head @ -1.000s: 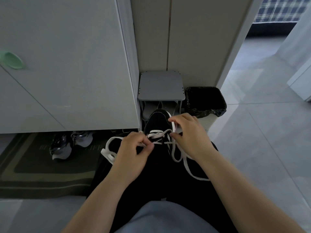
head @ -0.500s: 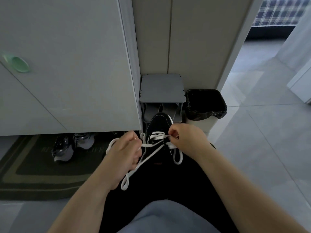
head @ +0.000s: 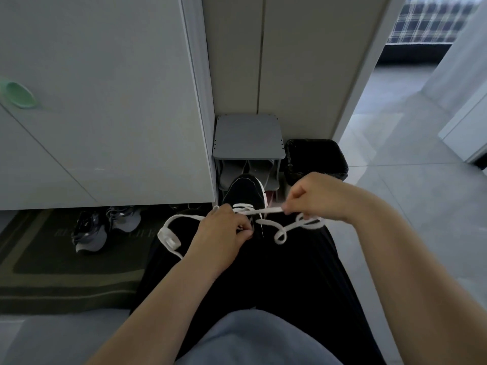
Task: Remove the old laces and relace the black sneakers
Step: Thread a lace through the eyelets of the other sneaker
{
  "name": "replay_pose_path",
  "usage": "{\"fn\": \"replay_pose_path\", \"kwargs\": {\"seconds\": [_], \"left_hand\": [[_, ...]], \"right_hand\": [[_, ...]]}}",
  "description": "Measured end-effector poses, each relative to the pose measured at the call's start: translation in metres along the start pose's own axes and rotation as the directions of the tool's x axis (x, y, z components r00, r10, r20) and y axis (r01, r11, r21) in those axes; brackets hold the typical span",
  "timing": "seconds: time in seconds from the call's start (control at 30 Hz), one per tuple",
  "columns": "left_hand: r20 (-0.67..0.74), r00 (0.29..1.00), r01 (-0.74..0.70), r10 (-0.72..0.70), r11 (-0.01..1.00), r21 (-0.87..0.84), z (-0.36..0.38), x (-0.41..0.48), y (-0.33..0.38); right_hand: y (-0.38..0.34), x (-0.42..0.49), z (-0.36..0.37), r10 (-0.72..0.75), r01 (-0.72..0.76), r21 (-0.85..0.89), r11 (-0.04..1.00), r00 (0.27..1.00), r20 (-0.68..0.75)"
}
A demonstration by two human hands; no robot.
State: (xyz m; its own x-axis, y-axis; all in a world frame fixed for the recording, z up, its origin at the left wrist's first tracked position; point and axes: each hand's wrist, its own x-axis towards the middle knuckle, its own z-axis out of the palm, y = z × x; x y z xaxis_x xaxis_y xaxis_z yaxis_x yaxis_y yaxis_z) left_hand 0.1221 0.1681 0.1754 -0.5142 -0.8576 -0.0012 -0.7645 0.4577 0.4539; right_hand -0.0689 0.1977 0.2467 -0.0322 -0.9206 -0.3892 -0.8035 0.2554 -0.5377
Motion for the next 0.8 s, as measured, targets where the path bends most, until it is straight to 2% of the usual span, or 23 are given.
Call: {"fn": "replay_pose_path", "kwargs": {"seconds": [0.07,0.1,0.17,0.23,0.27,0.3,0.33,0.37,0.4,0.43,0.47,0.5,0.53,0.57,0.6,0.63,0.7,0.73,0.77,0.8], "left_hand": [[0.001,1.000,-0.002,0.002,1.000,0.027,0.001,0.000,-0.002],[0.008,1.000,0.005,-0.005,0.999,0.043,0.002,-0.001,-0.003],[0.004,1.000,0.023,-0.024,0.999,0.030,0.002,-0.004,-0.004],[-0.058,0.997,0.039,-0.047,0.991,-0.127,-0.002,-0.007,-0.006],[-0.091,0.993,0.052,-0.080,0.961,-0.271,-0.008,-0.011,-0.006],[-0.089,0.987,0.081,-0.135,0.888,-0.452,-0.014,-0.015,-0.006],[-0.058,0.980,0.105,-0.191,0.740,-0.664,-0.022,-0.019,-0.006],[-0.020,0.976,0.096,-0.217,0.509,-0.856,-0.030,-0.023,-0.006],[0.017,0.976,0.069,-0.219,0.232,-0.970,-0.039,-0.028,-0.007],[0.033,0.978,0.032,-0.204,-0.010,-0.999,-0.048,-0.033,-0.011],[0.032,0.983,-0.002,-0.181,-0.182,-0.983,-0.057,-0.039,-0.015],[0.030,0.987,-0.012,-0.155,-0.264,-0.964,-0.065,-0.044,-0.021],[0.045,0.989,0.005,-0.139,-0.274,-0.962,-0.073,-0.047,-0.025],[0.081,0.985,0.047,-0.154,-0.210,-0.976,-0.077,-0.047,-0.031],[0.122,0.971,0.110,-0.207,-0.071,-0.991,-0.078,-0.047,-0.036],[0.147,0.951,0.190,-0.273,0.140,-0.972,-0.074,-0.045,-0.039],[0.133,0.936,0.311,-0.326,0.592,-0.743,-0.063,-0.040,-0.038],[0.118,0.949,0.307,-0.293,0.764,-0.568,-0.055,-0.038,-0.033],[0.096,0.967,0.253,-0.234,0.877,-0.408,-0.046,-0.036,-0.030],[0.082,0.982,0.188,-0.171,0.930,-0.316,-0.038,-0.033,-0.023]], "right_hand": [[0.001,-0.009,-0.010,-0.009,0.011,0.059,0.998,0.999,-0.042],[0.000,-0.013,-0.013,-0.035,0.044,0.172,0.984,0.998,-0.054],[-0.002,-0.018,-0.014,-0.131,0.149,0.443,0.884,0.989,-0.072],[-0.002,-0.018,-0.010,-0.209,0.230,0.601,0.766,0.972,-0.106],[0.001,-0.016,-0.007,-0.223,0.251,0.643,0.724,0.967,-0.126],[0.004,-0.014,-0.004,-0.218,0.262,0.672,0.692,0.964,-0.152],[0.007,-0.012,-0.003,-0.199,0.267,0.696,0.666,0.963,-0.179],[0.011,-0.011,-0.002,-0.176,0.268,0.716,0.644,0.963,-0.203],[0.015,-0.010,-0.001,-0.154,0.264,0.742,0.616,0.964,-0.215],[0.018,-0.009,0.000,-0.132,0.254,0.777,0.576,0.967,-0.218],[0.021,-0.008,0.001,-0.098,0.241,0.818,0.523,0.970,-0.224],[0.023,-0.007,0.002,-0.043,0.231,0.855,0.465,0.970,-0.238],[0.026,-0.005,0.003,0.033,0.221,0.887,0.405,0.966,-0.256],[0.027,-0.002,0.005,0.113,0.212,0.914,0.345,0.958,-0.265],[0.027,-0.001,0.006,0.175,0.204,0.935,0.289,0.949,-0.261],[0.027,0.001,0.007,0.207,0.197,0.950,0.242,0.946,-0.249],[0.022,0.000,0.008,0.181,0.186,0.966,0.179,0.959,-0.218],[0.019,-0.002,0.008,0.139,0.179,0.969,0.169,0.969,-0.204],[0.015,-0.005,0.008,0.094,0.172,0.970,0.173,0.977,-0.190],[0.011,-0.008,0.008,0.054,0.163,0.970,0.180,0.983,-0.176]]}}
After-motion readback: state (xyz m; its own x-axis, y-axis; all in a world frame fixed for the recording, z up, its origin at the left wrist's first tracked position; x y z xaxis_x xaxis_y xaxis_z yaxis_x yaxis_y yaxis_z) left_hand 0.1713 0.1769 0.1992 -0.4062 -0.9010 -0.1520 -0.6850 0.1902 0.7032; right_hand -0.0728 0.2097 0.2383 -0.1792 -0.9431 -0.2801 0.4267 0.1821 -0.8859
